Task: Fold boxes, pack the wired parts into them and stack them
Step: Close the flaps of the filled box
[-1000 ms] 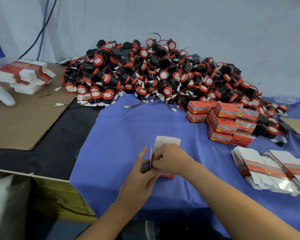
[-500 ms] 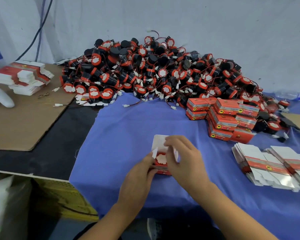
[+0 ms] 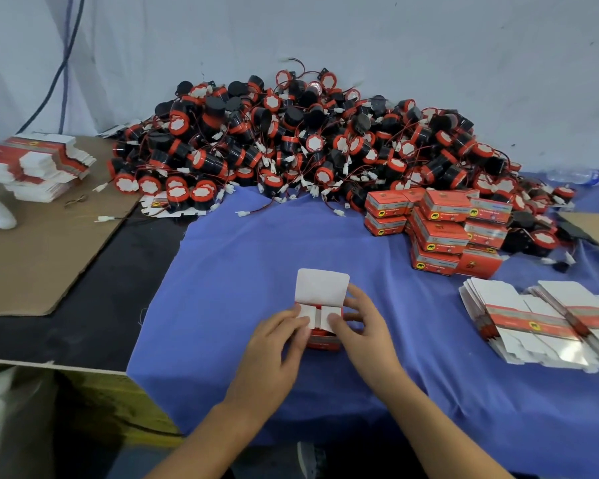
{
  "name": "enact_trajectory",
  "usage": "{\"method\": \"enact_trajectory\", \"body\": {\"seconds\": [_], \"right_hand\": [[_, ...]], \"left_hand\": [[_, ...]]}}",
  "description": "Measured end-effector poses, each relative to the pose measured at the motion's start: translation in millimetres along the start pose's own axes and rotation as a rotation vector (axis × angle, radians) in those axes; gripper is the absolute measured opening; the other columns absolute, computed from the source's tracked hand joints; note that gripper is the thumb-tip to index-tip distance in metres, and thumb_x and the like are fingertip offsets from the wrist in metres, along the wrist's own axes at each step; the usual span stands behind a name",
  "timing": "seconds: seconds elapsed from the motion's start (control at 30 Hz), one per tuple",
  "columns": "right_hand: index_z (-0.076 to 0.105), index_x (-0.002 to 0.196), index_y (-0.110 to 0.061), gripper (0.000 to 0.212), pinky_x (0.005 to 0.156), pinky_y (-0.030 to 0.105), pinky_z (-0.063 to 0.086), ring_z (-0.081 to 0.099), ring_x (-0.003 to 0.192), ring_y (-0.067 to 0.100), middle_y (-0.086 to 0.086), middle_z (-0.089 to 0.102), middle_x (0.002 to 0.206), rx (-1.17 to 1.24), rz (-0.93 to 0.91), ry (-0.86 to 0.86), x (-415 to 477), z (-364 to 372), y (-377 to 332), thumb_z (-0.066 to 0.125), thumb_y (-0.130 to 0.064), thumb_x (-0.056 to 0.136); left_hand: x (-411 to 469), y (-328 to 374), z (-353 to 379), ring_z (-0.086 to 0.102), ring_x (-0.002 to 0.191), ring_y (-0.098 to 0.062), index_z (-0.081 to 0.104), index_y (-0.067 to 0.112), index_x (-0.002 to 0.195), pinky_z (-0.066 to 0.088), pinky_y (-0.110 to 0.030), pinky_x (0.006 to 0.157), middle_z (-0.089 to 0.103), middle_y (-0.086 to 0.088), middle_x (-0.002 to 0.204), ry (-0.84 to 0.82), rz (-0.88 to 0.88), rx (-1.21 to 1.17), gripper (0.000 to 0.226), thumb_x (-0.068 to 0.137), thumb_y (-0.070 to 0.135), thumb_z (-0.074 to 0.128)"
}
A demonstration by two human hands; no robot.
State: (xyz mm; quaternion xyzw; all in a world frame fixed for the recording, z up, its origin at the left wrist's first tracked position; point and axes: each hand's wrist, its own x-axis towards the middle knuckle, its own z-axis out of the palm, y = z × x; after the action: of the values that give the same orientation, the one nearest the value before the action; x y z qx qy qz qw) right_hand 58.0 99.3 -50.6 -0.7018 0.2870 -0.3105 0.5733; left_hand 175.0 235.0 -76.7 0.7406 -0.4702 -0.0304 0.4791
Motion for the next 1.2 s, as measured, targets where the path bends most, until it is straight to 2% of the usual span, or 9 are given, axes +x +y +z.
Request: {"method": "enact_trajectory", "body": {"seconds": [0.07, 0.13, 0.27, 0.33, 0.43, 0.53, 0.7, 0.97, 1.2], "right_hand": [[0.063, 0.112, -0.043, 0.034, 0.074, 0.02, 0.055, 0.068, 0.096, 0.005, -0.014, 0.07, 0.107, -0.064, -0.045, -0.016, -2.1, -1.3, 0.4, 0.062, -0.012, 0.098], [0.066, 0.109, -0.037, 0.028, 0.079, 0.02, 0.055, 0.067, 0.103, 0.009, -0.011, 0.069, 0.111, -0.1, -0.069, -0.039, -5.4, -8.5, 4.4, 0.062, -0.011, 0.099], [0.065, 0.125, -0.036, 0.039, 0.098, 0.026, 0.052, 0.052, 0.133, 0.007, -0.017, 0.051, 0.145, -0.085, -0.105, -0.227, -11.9, -22.2, 12.4, 0.071, -0.02, 0.09], [0.061, 0.132, -0.036, 0.048, 0.105, 0.033, 0.05, 0.047, 0.138, 0.005, -0.02, 0.043, 0.152, -0.142, -0.143, -0.225, -14.2, -23.5, 16.3, 0.072, -0.029, 0.086], [0.059, 0.135, -0.032, 0.048, 0.109, 0.038, 0.048, 0.044, 0.139, 0.002, -0.022, 0.045, 0.15, -0.274, -0.239, -0.159, -14.4, -22.9, 22.3, 0.07, -0.034, 0.089], [0.057, 0.136, -0.038, 0.048, 0.107, 0.038, 0.049, 0.045, 0.138, 0.003, -0.024, 0.047, 0.148, -0.264, -0.259, -0.168, -13.8, -22.9, 23.5, 0.069, -0.037, 0.09], [0.06, 0.135, -0.045, 0.041, 0.106, 0.036, 0.05, 0.048, 0.137, 0.004, -0.02, 0.051, 0.144, -0.294, -0.295, -0.152, -13.3, -22.5, 21.8, 0.064, -0.038, 0.094], [0.066, 0.128, -0.044, 0.036, 0.106, 0.037, 0.049, 0.049, 0.136, 0.006, -0.021, 0.055, 0.14, -0.238, -0.288, -0.131, -11.7, -21.6, 23.6, 0.066, -0.028, 0.095], [0.067, 0.125, -0.045, 0.031, 0.1, 0.031, 0.054, 0.049, 0.136, 0.008, -0.017, 0.058, 0.138, -0.187, -0.259, -0.129, -11.8, -20.8, 24.9, 0.064, -0.037, 0.095]], "left_hand": [[6.3, 0.7, -0.2, 0.061, 0.114, 0.001, 0.06, 0.037, 0.121, 0.049, -0.013, 0.089, 0.064, 0.024, 0.119, 0.061, -0.115, -0.197, 0.022, 0.1, 0.029, 0.06], [12.6, 0.9, -3.1, 0.065, 0.104, -0.003, 0.048, 0.041, 0.132, 0.053, -0.014, 0.081, 0.06, 0.022, 0.115, 0.065, -0.192, -0.356, 0.047, 0.096, 0.019, 0.067], [18.7, -10.1, -10.8, 0.055, 0.116, -0.006, 0.062, 0.043, 0.126, 0.053, -0.022, 0.093, 0.041, 0.021, 0.133, -0.086, -0.08, -0.243, 0.049, 0.095, 0.005, 0.065], [18.6, -18.0, -16.5, 0.043, 0.133, -0.002, 0.064, 0.045, 0.124, 0.047, -0.026, 0.103, 0.038, 0.027, 0.144, -0.197, -0.042, -0.16, 0.037, 0.092, 0.027, 0.072], [18.5, -21.2, -22.0, 0.037, 0.139, 0.002, 0.062, 0.048, 0.126, 0.043, -0.028, 0.108, 0.037, 0.032, 0.148, -0.267, -0.05, -0.122, 0.051, 0.079, 0.068, 0.069], [20.0, -17.7, -21.9, 0.051, 0.129, 0.0, 0.066, 0.048, 0.122, 0.052, -0.034, 0.103, 0.046, 0.031, 0.141, -0.192, -0.063, -0.185, 0.035, 0.088, 0.056, 0.065], [17.3, -8.4, -21.5, 0.056, 0.123, -0.006, 0.059, 0.048, 0.132, 0.054, -0.034, 0.096, 0.053, 0.023, 0.131, -0.162, -0.026, -0.148, 0.038, 0.095, 0.059, 0.056], [9.3, 3.7, -15.9, 0.051, 0.126, 0.006, 0.07, 0.033, 0.126, 0.055, -0.03, 0.095, 0.057, 0.019, 0.138, -0.065, 0.017, -0.033, 0.033, 0.097, 0.042, 0.059], [8.6, 4.7, -13.8, 0.056, 0.119, 0.003, 0.069, 0.03, 0.128, 0.055, -0.033, 0.092, 0.062, 0.02, 0.134, -0.02, 0.075, 0.046, 0.032, 0.099, 0.041, 0.059]]}}
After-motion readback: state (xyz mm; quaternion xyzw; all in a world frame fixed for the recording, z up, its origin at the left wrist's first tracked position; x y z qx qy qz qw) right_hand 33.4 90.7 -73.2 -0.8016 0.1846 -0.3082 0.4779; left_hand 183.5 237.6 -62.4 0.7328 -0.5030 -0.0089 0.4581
